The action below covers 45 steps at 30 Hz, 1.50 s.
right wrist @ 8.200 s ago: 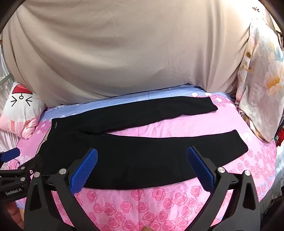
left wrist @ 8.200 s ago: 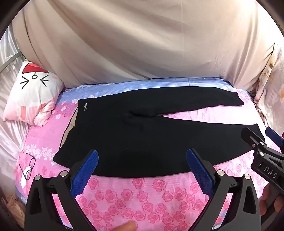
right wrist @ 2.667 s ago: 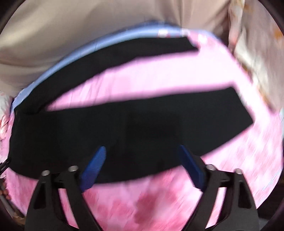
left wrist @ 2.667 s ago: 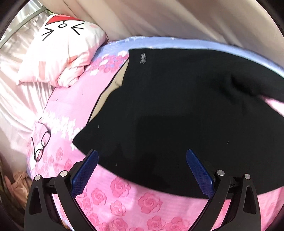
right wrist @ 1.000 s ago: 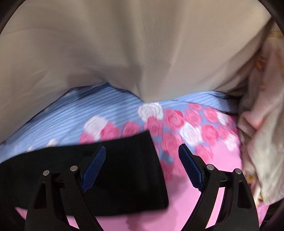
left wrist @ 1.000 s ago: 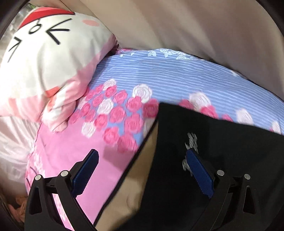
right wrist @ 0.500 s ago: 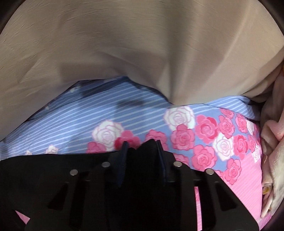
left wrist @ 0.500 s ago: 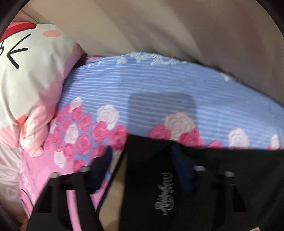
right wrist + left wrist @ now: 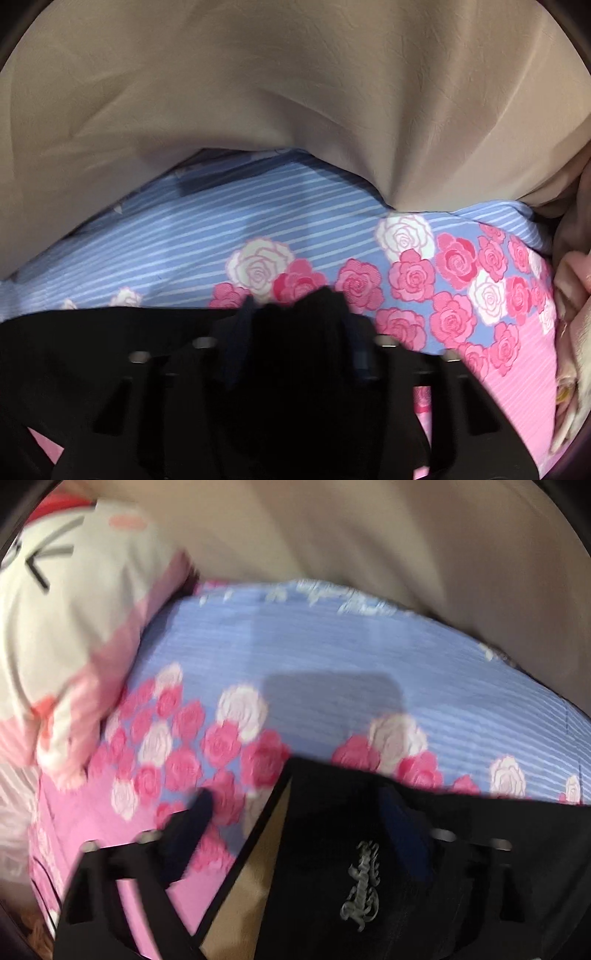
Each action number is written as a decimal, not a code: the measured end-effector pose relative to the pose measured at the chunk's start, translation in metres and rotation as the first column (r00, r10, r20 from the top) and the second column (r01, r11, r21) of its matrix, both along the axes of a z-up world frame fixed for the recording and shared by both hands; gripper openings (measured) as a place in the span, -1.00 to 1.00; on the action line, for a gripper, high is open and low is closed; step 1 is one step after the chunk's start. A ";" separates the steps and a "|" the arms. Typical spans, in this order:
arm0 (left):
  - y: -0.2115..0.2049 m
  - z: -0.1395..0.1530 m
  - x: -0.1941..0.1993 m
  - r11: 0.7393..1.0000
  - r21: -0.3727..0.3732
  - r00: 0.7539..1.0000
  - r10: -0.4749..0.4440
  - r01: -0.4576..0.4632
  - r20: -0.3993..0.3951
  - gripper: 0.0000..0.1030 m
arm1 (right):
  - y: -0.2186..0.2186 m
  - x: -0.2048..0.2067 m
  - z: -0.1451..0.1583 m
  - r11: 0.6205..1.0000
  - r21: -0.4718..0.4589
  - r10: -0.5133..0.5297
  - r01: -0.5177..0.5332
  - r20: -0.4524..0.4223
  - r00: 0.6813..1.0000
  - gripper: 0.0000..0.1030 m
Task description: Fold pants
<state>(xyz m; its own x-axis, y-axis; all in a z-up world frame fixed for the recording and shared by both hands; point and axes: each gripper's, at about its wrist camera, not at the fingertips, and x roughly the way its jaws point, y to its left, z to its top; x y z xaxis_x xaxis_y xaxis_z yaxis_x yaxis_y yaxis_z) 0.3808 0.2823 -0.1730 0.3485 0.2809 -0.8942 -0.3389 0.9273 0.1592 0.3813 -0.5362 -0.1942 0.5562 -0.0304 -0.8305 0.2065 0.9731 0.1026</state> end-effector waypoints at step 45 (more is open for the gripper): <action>0.011 0.097 -0.372 0.971 0.179 0.987 0.159 -0.158 0.007 -0.23 | -0.091 -0.431 0.059 0.940 0.237 -0.274 0.246 0.091 0.958 0.57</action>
